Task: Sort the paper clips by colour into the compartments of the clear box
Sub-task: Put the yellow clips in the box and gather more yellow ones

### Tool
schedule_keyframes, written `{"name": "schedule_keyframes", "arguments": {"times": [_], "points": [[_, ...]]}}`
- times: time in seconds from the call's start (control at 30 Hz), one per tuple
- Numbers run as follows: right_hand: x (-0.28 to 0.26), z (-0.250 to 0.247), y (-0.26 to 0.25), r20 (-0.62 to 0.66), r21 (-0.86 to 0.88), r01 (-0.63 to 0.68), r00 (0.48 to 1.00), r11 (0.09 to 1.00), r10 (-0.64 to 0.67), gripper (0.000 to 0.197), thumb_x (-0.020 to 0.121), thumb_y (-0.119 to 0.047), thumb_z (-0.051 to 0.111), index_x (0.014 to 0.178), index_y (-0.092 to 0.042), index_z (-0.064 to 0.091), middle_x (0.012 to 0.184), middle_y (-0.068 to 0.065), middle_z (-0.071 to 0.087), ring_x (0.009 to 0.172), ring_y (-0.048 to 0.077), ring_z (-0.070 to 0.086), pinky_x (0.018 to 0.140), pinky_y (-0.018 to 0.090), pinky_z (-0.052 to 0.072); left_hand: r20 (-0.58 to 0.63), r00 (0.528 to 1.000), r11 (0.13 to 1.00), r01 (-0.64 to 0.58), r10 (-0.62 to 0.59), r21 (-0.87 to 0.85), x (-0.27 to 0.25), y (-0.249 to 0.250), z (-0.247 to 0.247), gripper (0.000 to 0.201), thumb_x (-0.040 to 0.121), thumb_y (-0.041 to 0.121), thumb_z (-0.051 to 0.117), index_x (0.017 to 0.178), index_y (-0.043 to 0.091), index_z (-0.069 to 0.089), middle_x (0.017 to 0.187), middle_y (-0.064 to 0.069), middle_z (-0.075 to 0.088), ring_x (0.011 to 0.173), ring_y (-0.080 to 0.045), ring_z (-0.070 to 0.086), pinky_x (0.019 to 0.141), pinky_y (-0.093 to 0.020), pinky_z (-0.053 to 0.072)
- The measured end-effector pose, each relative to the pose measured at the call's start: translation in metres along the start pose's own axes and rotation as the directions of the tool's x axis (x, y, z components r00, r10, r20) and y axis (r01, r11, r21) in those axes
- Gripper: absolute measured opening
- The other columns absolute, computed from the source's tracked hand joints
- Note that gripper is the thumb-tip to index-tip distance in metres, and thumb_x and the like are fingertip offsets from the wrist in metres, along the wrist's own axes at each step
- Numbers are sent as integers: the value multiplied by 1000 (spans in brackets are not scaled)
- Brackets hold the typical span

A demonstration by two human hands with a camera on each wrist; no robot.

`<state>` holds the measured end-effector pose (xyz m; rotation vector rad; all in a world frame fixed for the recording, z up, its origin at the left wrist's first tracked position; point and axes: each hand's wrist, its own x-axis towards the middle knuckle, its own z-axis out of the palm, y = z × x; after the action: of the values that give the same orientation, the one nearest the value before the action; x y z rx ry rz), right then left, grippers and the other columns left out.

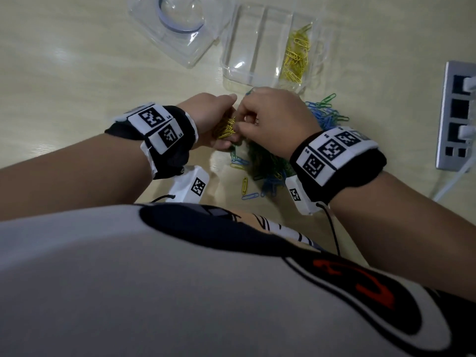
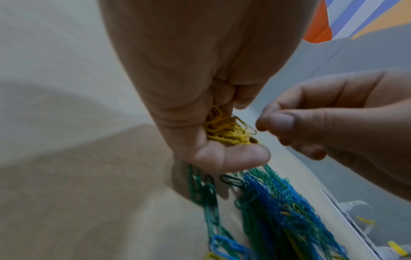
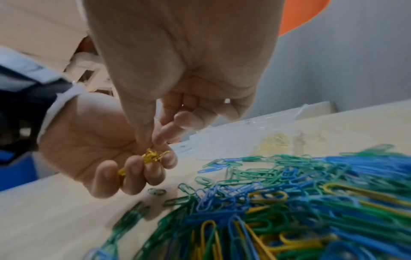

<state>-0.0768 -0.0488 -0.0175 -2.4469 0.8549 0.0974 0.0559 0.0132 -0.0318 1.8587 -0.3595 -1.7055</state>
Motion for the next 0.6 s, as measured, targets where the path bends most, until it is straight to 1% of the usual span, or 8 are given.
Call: {"name": "schedule_keyframes", "arguments": {"times": [0.07, 0.13, 0.2, 0.27, 0.33, 0.47, 0.53, 0.6], "points": [[-7, -3, 7, -72, 88, -52, 996, 995, 58, 13, 85, -36, 57, 88, -27, 66, 87, -7, 54, 87, 15, 55, 81, 34, 43, 30, 1000, 1000, -2, 1, 15, -1, 1, 4, 41, 102, 37, 34, 86, 9, 58, 67, -7, 59, 51, -13, 59, 49, -20, 50], [-19, -5, 23, -135, 63, -156, 977, 986, 163, 14, 88, -34, 54, 90, -24, 63, 89, -4, 55, 86, 17, 54, 77, 33, 45, 52, 999, 999, 6, -9, 51, -3, 1, 10, 45, 103, 37, 32, 79, 10, 58, 65, -6, 57, 48, -11, 57, 48, -18, 49], [-28, -2, 40, -95, -51, -312, 947, 949, 306, 25, 89, -41, 54, 99, -19, 59, 101, 2, 53, 90, 23, 56, 76, 34, 44, 66, 998, 998, 19, -23, 62, -4, 2, 12, 46, 103, 37, 30, 78, 10, 57, 64, -6, 56, 46, -12, 56, 46, -17, 49], [-40, 4, 49, 4, -119, -424, 904, 898, 428, 49, 84, -54, 62, 115, -18, 51, 119, 7, 47, 98, 28, 56, 78, 38, 45, 69, 997, 997, 18, -23, 76, -5, 1, 16, 46, 103, 37, 30, 77, 10, 57, 64, -7, 55, 46, -12, 56, 45, -18, 49], [-46, 14, 54, 38, -100, -424, 903, 900, 429, 53, 82, -51, 66, 119, -18, 46, 125, 9, 42, 100, 30, 56, 76, 36, 43, 69, 997, 996, 15, -21, 91, -6, 2, 20, 46, 103, 36, 31, 77, 9, 57, 65, -7, 55, 47, -12, 56, 45, -19, 49], [-44, 20, 52, -12, 22, -348, 937, 937, 348, 28, 90, -30, 61, 115, -18, 55, 118, 9, 47, 102, 27, 53, 76, 28, 32, 69, 998, 993, 5, -13, 115, -6, 2, 26, 47, 103, 37, 32, 77, 8, 58, 63, -5, 56, 48, -12, 55, 50, -22, 51], [-43, 16, 55, -51, 55, -345, 936, 937, 348, 24, 92, -23, 57, 116, -20, 60, 118, 8, 52, 105, 26, 53, 79, 28, 34, 70, 997, 992, 1, -10, 123, -6, 3, 27, 47, 103, 37, 31, 77, 8, 58, 60, -4, 57, 48, -12, 55, 49, -21, 51], [-45, 10, 60, -103, 60, -363, 924, 930, 368, 28, 91, -15, 53, 117, -23, 63, 119, 7, 59, 106, 26, 55, 84, 30, 41, 70, 998, 992, 0, -9, 127, -6, 2, 27, 48, 103, 37, 31, 76, 9, 58, 57, -3, 57, 47, -11, 55, 49, -21, 51]]}}
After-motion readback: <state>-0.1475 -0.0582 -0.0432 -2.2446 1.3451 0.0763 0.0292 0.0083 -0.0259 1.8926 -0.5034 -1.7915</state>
